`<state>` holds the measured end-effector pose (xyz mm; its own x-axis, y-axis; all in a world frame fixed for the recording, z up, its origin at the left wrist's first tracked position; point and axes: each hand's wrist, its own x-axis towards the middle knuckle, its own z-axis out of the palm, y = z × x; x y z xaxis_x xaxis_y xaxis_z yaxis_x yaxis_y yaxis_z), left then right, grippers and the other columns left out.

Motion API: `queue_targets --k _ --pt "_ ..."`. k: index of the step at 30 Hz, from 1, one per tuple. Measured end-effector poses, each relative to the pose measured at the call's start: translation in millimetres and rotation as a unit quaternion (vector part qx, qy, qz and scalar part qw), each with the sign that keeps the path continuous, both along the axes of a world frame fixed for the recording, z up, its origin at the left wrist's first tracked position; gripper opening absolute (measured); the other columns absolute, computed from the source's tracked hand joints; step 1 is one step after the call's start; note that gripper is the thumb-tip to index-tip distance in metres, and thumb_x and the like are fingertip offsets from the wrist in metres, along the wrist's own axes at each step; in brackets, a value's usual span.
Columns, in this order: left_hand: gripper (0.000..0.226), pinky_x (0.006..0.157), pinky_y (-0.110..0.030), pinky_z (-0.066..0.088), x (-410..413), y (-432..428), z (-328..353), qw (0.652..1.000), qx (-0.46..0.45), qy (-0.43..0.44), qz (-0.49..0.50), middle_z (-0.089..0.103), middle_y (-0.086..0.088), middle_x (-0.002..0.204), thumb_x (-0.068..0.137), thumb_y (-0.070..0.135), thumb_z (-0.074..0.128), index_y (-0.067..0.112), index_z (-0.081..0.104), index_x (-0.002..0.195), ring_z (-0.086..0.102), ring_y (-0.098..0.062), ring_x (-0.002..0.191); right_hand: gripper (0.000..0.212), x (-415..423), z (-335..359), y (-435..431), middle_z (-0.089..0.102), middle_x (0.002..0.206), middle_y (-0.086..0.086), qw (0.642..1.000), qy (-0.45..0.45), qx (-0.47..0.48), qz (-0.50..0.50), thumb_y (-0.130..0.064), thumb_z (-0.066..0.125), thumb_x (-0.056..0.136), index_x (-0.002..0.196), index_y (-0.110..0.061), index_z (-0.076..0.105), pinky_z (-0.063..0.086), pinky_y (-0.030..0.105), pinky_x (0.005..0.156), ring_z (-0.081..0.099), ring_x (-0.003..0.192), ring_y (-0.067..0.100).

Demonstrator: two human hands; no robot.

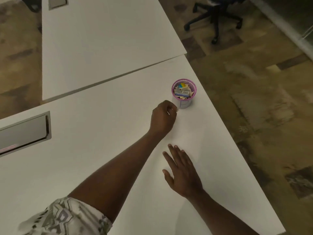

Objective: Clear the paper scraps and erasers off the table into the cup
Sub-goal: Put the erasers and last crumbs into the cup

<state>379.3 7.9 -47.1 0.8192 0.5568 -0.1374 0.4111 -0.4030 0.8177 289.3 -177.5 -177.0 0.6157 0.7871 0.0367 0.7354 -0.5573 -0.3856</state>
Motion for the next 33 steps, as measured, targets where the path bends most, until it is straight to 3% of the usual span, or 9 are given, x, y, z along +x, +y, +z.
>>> queue_targets --k 8,14,17,24,29,33 --pt "0.02 0.081 -0.039 0.054 62 6 14 0.997 0.074 -0.007 0.039 0.069 -0.01 0.106 0.097 0.021 0.054 0.009 0.069 0.104 0.064 -0.027 0.096 0.063 -1 3 1 0.011 0.168 0.0 1.0 0.0 -0.024 -0.01 -0.054 0.037 0.1 0.156 -0.026 0.029 0.022 0.039 0.124 0.01 0.155 0.02" --pt "0.028 0.085 -0.037 0.053 64 14 10 0.995 0.098 0.004 0.007 0.066 -0.01 0.112 0.097 0.019 0.052 0.015 0.072 0.116 0.063 -0.028 0.101 0.064 -1 -1 1 0.01 0.168 0.0 1.0 -0.005 -0.025 -0.01 -0.054 0.039 0.1 0.157 -0.027 0.026 0.019 0.039 0.125 0.01 0.155 0.021" --pt "0.032 0.076 -0.029 0.049 56 14 8 0.994 0.108 -0.01 -0.003 0.065 -0.008 0.11 0.098 0.015 0.048 0.018 0.069 0.121 0.061 -0.022 0.093 0.064 0 -1 1 0.01 0.168 0.0 1.0 -0.006 -0.026 -0.01 -0.053 0.039 0.1 0.156 -0.027 0.028 0.019 0.039 0.125 0.01 0.155 0.021" --pt "0.027 0.071 -0.025 0.041 -17 10 -11 0.994 0.108 0.012 -0.001 0.063 -0.004 0.105 0.096 0.021 0.055 0.02 0.066 0.12 0.056 -0.012 0.08 0.062 1 4 1 0.015 0.167 0.001 1.0 -0.004 -0.024 -0.001 -0.054 0.037 0.1 0.155 -0.025 0.031 0.024 0.04 0.124 0.012 0.155 0.02" --pt "0.026 0.082 -0.035 0.053 -102 6 -36 0.988 0.138 0.075 -0.012 0.062 -0.003 0.113 0.096 0.028 0.057 0.019 0.066 0.119 0.061 -0.021 0.101 0.06 1 5 -1 0.018 0.167 0.003 1.0 -0.009 0.005 0.01 -0.047 0.043 0.1 0.154 -0.022 0.035 0.023 0.042 0.123 0.016 0.154 0.021" --pt "0.03 0.087 -0.04 0.051 -171 8 -51 0.974 0.195 0.118 -0.021 0.062 -0.007 0.119 0.093 0.028 0.059 0.014 0.066 0.118 0.059 -0.029 0.105 0.059 3 9 -1 0.017 0.167 0.002 1.0 -0.009 -0.023 0.006 -0.047 0.04 0.1 0.154 -0.023 0.033 0.02 0.04 0.124 0.015 0.155 0.02"
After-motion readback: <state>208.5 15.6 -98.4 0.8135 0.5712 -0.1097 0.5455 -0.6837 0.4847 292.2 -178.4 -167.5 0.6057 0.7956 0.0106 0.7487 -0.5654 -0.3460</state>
